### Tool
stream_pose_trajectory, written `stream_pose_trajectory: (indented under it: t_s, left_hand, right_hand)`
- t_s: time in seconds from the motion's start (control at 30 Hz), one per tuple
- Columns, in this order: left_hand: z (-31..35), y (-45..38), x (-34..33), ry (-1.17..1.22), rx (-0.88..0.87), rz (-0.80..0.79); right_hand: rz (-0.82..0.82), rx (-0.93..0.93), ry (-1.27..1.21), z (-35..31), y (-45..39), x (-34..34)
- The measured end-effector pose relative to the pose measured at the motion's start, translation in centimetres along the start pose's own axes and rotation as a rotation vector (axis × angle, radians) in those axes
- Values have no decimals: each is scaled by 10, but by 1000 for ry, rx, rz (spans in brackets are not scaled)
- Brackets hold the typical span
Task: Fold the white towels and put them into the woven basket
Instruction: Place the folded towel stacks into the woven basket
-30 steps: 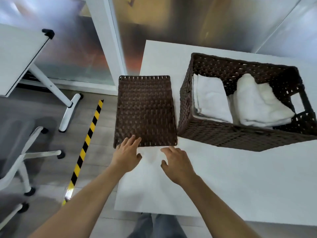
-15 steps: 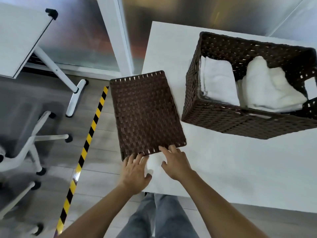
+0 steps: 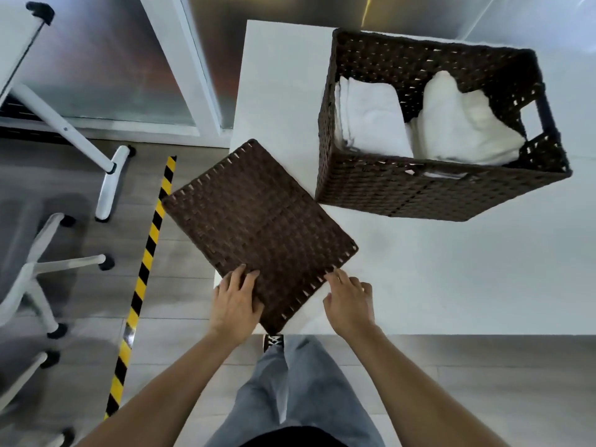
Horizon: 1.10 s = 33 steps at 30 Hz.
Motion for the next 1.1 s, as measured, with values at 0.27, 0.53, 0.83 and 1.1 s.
stream_pose_trajectory:
  t_s: [0.27,0.53,0.83,1.1]
  left_hand:
    - [16,-7,-5,-43,54,64]
    - [34,13,-29,-29,293,16]
    - [77,47,-65,67,384,-24]
    - [109,86,-87,91,471,86]
  right_hand:
    - [-113,-252,0,64,31,-21]
    - [-241,-400,-57,138,48,-40]
    - [-254,-475,-548,193,65,-53]
    - [-149,-630,-744,225,96,-70]
Point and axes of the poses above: each hand's wrist, its own y-axis away from the middle knuckle, its own x-axis out of the back of the hand, z = x × y, the point moved 1 cm from there along -y, towards the middle knuckle, and after that the axes turned 15 degrees about y, right-handed, at the moved point
